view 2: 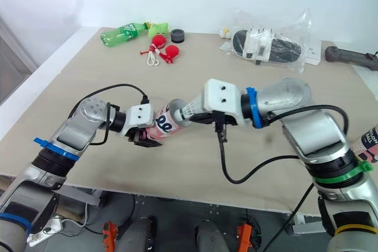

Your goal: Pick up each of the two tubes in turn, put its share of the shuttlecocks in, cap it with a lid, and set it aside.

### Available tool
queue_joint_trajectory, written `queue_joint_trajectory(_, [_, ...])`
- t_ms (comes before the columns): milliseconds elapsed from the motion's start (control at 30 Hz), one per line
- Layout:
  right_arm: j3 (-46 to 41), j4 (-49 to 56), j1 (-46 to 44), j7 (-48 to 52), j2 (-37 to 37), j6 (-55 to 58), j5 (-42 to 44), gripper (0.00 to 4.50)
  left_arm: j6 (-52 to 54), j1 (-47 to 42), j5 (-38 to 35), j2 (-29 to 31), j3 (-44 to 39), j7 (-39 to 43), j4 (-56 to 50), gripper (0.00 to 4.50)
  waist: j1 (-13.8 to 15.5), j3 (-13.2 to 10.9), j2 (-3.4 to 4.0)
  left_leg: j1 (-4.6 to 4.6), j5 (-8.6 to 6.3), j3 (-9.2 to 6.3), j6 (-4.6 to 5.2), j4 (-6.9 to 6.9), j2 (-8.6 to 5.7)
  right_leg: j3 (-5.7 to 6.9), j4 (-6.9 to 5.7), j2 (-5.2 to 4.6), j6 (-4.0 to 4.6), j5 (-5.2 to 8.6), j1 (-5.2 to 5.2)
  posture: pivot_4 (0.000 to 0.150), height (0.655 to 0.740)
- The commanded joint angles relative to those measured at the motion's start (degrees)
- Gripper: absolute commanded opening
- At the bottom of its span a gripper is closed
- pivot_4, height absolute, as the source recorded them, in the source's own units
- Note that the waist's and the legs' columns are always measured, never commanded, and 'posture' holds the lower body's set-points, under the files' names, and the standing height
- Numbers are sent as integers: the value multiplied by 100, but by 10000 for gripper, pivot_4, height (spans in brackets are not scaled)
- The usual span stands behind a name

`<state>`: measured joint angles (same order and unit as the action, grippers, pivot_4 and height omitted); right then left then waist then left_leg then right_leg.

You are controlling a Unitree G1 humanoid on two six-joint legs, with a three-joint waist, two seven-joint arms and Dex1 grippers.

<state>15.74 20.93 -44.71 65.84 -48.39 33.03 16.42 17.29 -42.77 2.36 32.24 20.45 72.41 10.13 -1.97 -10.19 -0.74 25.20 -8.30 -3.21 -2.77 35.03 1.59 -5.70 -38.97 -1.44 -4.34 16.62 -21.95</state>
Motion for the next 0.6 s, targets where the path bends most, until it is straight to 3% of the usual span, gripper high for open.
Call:
queue_joint_trajectory(33, [-13, 324, -243, -10, 94, 72, -14, 1075, -8, 56, 51, -55, 139, -35, -3, 30735, 4, 0, 0, 0, 0, -1, 0, 0, 0, 2, 0, 0, 1, 1, 0, 1500, 7400])
queue_joint_trajectory(100, [18, 357, -262, 40, 113, 108, -3, 1075, -2, 59, 52, -60, 136, -45, -7, 30735, 8, 0, 0, 0, 0, -7, 0, 0, 2, 10, 0, 2, 5, 3, 1, 1500, 7400])
queue_joint_trajectory(267, [-73, 413, -334, 82, 182, 135, 98, 17113, -4, 73, 48, -64, 135, -66, -7, 30735, 7, 0, 0, -1, 0, -6, 0, -1, 3, 9, -1, 2, 6, 2, 1, 1500, 7400])
queue_joint_trajectory(467, [-228, 365, -537, 232, 66, 168, 185, 44521, -12, 74, 48, -83, 134, -72, -4, 30735, 9, 0, 0, -1, 0, -7, 0, -1, 3, 11, -1, 2, 8, 5, 2, 1500, 7400])
queue_joint_trajectory(533, [-348, 261, -672, 354, 19, 196, 290, 44521, -23, 73, 52, -84, 134, -76, 6, 30735, 10, 0, 0, 0, 0, -8, 0, -1, 3, 12, -1, 2, 8, 5, 2, 1500, 7400])
queue_joint_trajectory(600, [-374, 119, -812, 473, -19, 202, 345, 39542, -27, 82, 51, -84, 137, -82, -2, 30735, 10, 0, 0, -1, 0, -7, 0, -1, 3, 11, -1, 2, 7, 3, 2, 1500, 7400])
